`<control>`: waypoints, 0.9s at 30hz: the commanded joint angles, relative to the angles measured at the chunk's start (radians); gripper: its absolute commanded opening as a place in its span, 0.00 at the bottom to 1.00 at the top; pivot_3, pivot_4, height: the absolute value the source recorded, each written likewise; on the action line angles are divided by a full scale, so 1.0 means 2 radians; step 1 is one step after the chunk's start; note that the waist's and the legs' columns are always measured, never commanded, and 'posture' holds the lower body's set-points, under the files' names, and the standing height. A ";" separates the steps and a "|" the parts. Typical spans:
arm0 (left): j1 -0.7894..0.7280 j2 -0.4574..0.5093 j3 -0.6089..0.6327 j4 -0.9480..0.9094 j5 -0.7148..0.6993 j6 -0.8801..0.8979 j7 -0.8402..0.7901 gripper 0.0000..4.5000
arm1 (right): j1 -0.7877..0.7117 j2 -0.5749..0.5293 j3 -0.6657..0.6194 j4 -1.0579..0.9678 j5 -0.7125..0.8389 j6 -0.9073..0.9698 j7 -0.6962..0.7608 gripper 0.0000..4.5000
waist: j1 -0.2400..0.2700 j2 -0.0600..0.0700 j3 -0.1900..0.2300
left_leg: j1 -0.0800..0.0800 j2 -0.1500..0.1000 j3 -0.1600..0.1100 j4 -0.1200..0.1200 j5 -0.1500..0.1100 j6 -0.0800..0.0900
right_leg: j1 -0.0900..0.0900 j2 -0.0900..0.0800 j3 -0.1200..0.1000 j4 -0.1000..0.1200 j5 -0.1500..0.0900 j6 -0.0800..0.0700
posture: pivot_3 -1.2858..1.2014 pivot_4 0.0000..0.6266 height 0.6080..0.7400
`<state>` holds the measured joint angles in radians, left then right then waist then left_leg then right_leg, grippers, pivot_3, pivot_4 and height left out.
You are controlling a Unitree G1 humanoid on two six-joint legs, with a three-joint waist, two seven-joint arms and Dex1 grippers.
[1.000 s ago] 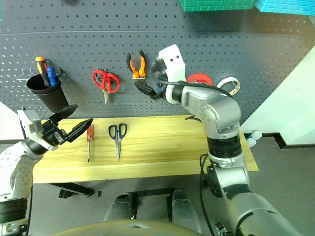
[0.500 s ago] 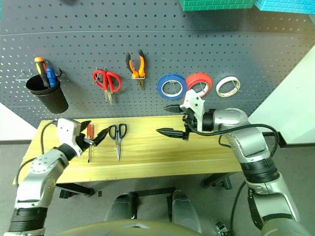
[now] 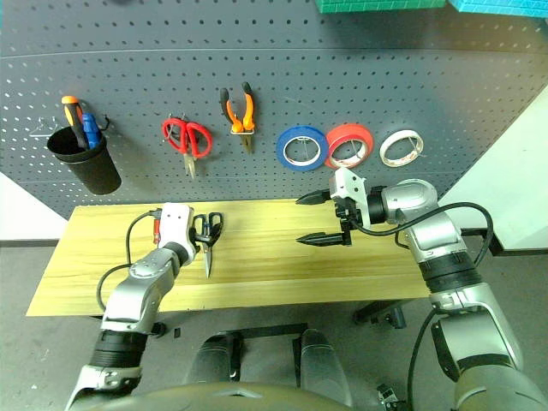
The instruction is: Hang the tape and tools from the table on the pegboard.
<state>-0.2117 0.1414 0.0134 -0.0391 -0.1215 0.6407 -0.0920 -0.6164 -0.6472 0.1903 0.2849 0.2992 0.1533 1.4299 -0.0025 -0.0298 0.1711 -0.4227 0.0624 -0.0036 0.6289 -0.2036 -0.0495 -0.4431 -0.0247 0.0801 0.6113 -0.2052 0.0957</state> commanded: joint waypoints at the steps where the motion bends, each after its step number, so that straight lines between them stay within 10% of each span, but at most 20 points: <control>1: -0.015 -0.008 -0.009 0.005 0.026 0.045 0.036 1.00 | -0.023 -0.006 -0.004 0.015 -0.006 -0.008 0.017 0.99 | 0.000 0.000 0.001 | 0.000 0.000 0.000 0.000 0.000 0.000 | 0.000 0.000 0.000 0.000 0.000 0.000 | 0.56 0.29 1.00; 27: -0.103 -0.031 0.057 0.041 0.038 0.239 0.088 1.00 | -0.036 0.031 -0.002 0.039 -0.036 -0.003 0.005 0.99 | -0.004 0.000 0.053 | -0.002 -0.001 -0.001 0.000 0.000 0.000 | -0.001 0.000 0.000 0.001 0.000 0.000 | 0.56 0.51 1.00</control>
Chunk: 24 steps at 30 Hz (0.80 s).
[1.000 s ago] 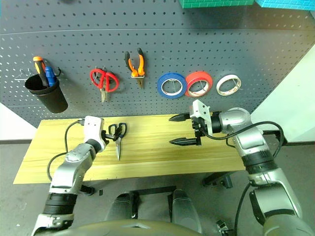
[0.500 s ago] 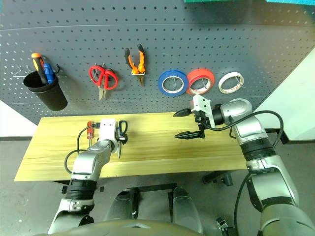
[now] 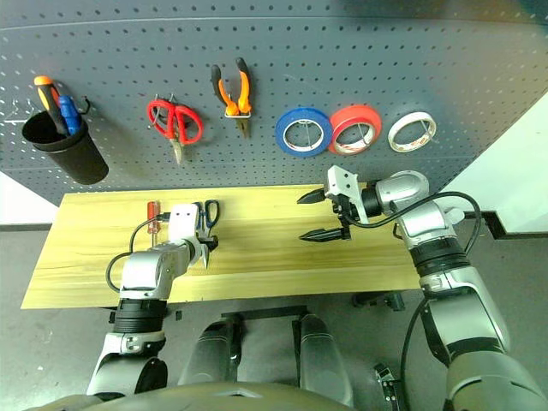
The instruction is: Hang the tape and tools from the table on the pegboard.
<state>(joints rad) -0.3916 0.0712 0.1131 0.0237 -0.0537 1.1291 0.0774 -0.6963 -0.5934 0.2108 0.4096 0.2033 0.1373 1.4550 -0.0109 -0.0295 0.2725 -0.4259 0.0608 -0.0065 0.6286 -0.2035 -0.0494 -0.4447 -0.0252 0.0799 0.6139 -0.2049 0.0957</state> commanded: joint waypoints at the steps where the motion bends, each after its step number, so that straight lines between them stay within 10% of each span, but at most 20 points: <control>1: -0.017 0.004 0.011 0.016 0.003 -0.005 0.005 1.00 | 0.007 0.004 -0.012 -0.027 0.011 0.007 -0.010 0.99 | 0.000 0.000 0.005 | 0.000 0.000 0.000 0.000 0.000 0.000 | 0.000 0.000 0.000 0.000 0.000 0.000 | 0.56 0.51 1.00; 14: -0.075 -0.025 0.061 0.104 -0.008 -0.015 0.035 1.00 | 0.023 0.001 -0.008 -0.039 0.001 -0.006 -0.031 0.99 | -0.001 0.000 0.012 | 0.000 -0.001 0.000 0.000 0.000 0.000 | 0.000 0.000 0.000 0.000 -0.001 0.002 | 0.55 0.51 1.00; 24: -0.060 -0.069 0.103 0.068 -0.008 0.017 0.081 0.37 | 0.020 -0.004 -0.009 -0.023 -0.015 -0.025 -0.040 1.00 | -0.002 0.000 0.012 | 0.000 -0.001 0.000 0.000 0.000 0.000 | 0.000 -0.001 0.000 0.000 -0.001 0.003 | 0.55 0.50 1.00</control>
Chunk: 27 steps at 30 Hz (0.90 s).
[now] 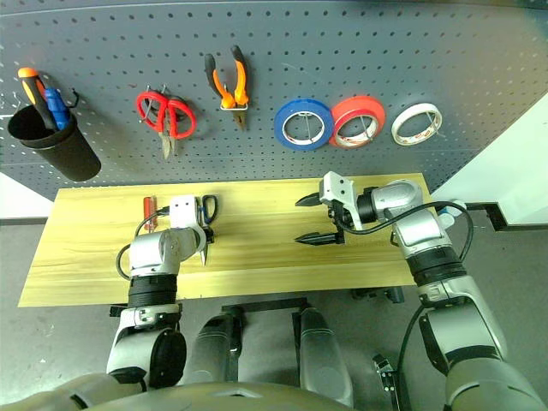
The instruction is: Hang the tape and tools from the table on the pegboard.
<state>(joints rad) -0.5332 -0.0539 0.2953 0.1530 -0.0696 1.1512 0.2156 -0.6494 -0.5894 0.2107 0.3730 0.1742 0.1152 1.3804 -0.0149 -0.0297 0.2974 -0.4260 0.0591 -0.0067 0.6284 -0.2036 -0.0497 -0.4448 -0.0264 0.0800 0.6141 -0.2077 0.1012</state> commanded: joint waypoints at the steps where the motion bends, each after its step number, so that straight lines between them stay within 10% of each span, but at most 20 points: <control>1: 0.009 -0.005 0.015 0.003 0.000 0.003 0.015 0.30 | -0.002 -0.006 -0.009 -0.006 -0.002 -0.015 -0.004 1.00 | 0.000 0.000 0.000 | 0.000 0.000 0.000 0.000 0.000 0.000 | 0.000 0.000 0.000 0.000 0.000 0.000 | 0.55 0.50 1.00; 4: 0.002 0.005 0.018 0.011 0.000 -0.004 0.015 0.12 | 0.003 -0.009 -0.010 -0.009 -0.001 -0.018 -0.004 1.00 | -0.001 0.000 0.000 | 0.000 0.000 0.000 0.000 0.000 0.000 | 0.000 0.000 0.000 0.000 0.000 0.000 | 0.55 0.50 1.00; 14: 0.013 0.055 -0.039 -0.041 -0.026 0.016 -0.068 0.12 | 0.001 -0.010 -0.012 0.009 -0.006 -0.038 -0.011 1.00 | -0.003 0.000 0.000 | 0.000 0.000 0.000 -0.001 0.000 0.000 | 0.000 0.000 0.000 0.000 0.000 0.000 | 0.55 0.42 1.00; 27: 0.194 0.264 -0.076 -0.293 -0.089 -0.043 -0.271 0.12 | -0.005 -0.009 -0.018 0.025 0.000 -0.069 -0.006 1.00 | 0.000 -0.001 -0.002 | -0.001 0.000 0.000 -0.001 0.000 -0.001 | -0.001 -0.001 0.000 -0.001 0.001 -0.002 | 0.57 0.28 1.00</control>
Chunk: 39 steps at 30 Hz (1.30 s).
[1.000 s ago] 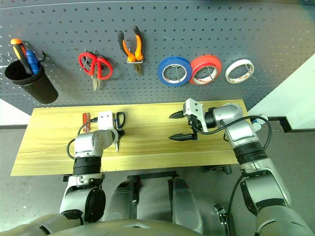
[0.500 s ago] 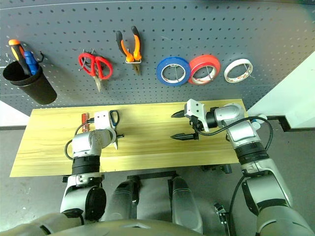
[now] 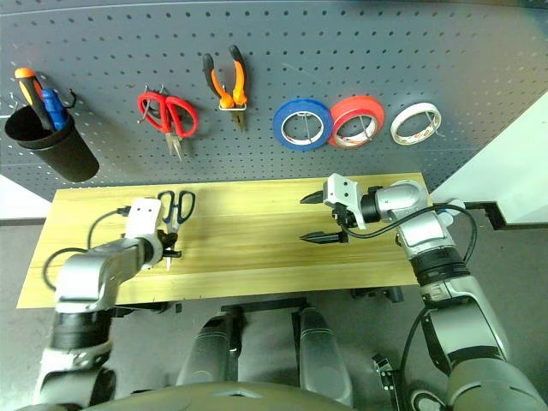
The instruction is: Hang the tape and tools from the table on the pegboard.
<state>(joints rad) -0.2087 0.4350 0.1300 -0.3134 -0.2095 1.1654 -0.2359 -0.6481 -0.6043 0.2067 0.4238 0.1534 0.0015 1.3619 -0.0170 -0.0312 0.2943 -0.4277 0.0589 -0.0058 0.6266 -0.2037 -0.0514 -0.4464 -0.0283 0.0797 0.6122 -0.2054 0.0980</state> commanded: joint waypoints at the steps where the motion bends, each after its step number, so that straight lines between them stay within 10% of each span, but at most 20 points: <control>1: 0.050 0.030 0.013 -0.077 -0.030 -0.050 -0.061 0.12 | -0.007 -0.001 -0.017 0.001 0.011 -0.014 0.005 1.00 | 0.002 0.000 -0.001 | 0.000 0.000 0.000 0.000 0.000 0.000 | 0.000 0.000 0.000 0.000 0.000 0.000 | 0.57 0.27 1.00; 9: 0.186 0.058 0.051 -0.117 -0.035 -0.217 -0.127 0.12 | -0.019 0.009 -0.021 0.012 0.015 -0.024 0.001 1.00 | 0.002 -0.002 -0.007 | 0.000 0.000 0.000 0.000 0.000 0.000 | 0.000 0.000 0.000 -0.001 0.000 -0.001 | 0.58 0.22 1.00; 39: 0.201 0.033 0.039 -0.023 -0.018 -0.437 -0.155 0.12 | -0.029 0.016 -0.021 0.024 0.010 -0.036 -0.002 1.00 | 0.003 -0.003 -0.035 | 0.001 0.000 0.001 0.002 0.000 0.000 | 0.001 0.000 0.000 0.000 0.001 -0.001 | 0.58 0.18 1.00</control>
<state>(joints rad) 0.1896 0.4997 0.1848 -0.3408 -0.2426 0.3592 -0.5294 -0.6897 -0.5718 0.1858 0.4775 0.1623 -0.0565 1.3557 -0.0109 -0.0376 0.2237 -0.4254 0.0597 -0.0043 0.6296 -0.2035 -0.0511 -0.4437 -0.0279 0.0797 0.6125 -0.2032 0.0957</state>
